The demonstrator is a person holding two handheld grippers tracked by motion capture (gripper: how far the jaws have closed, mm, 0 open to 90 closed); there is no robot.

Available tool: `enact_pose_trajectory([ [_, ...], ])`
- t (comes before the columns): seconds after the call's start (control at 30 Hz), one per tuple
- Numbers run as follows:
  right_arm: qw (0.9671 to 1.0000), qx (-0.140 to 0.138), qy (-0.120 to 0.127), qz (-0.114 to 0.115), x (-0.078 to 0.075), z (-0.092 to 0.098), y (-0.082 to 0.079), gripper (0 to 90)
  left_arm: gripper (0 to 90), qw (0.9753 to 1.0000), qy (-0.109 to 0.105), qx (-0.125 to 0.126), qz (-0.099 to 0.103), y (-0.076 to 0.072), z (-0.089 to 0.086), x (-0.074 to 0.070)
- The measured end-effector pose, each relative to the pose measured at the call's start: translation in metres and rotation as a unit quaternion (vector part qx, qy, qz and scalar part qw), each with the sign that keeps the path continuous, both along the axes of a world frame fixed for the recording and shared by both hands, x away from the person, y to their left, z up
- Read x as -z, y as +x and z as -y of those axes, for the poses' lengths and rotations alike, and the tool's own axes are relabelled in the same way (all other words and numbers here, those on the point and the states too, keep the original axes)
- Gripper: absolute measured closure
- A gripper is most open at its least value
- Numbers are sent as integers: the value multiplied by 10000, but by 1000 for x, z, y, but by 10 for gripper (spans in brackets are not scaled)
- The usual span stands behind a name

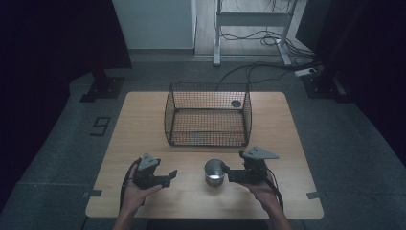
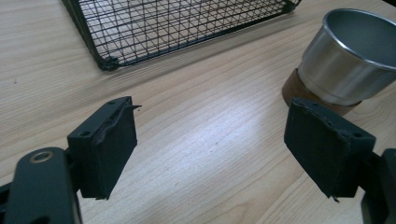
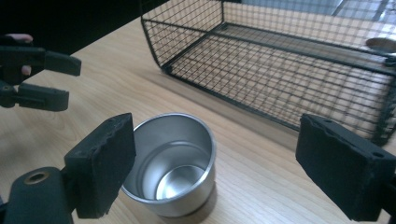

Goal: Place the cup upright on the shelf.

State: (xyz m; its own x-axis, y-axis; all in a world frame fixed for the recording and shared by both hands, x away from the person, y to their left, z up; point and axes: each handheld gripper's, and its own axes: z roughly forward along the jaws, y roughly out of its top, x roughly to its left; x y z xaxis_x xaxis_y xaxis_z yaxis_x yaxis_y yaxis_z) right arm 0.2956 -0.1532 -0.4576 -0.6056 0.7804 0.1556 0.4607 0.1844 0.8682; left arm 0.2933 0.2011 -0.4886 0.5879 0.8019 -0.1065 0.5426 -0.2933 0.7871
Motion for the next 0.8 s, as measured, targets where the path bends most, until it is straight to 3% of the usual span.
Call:
enact_pose_trajectory([
  [0.47, 9993, -344, -92, -88, 7, -37, 9, 92, 173, 10000, -60, -9, 78, -3, -3, -6],
  [0.8, 9987, -464, -149, -170, 20, -41, 7, 65, 173, 9999, -73, -37, 97, -4, -5, -8],
])
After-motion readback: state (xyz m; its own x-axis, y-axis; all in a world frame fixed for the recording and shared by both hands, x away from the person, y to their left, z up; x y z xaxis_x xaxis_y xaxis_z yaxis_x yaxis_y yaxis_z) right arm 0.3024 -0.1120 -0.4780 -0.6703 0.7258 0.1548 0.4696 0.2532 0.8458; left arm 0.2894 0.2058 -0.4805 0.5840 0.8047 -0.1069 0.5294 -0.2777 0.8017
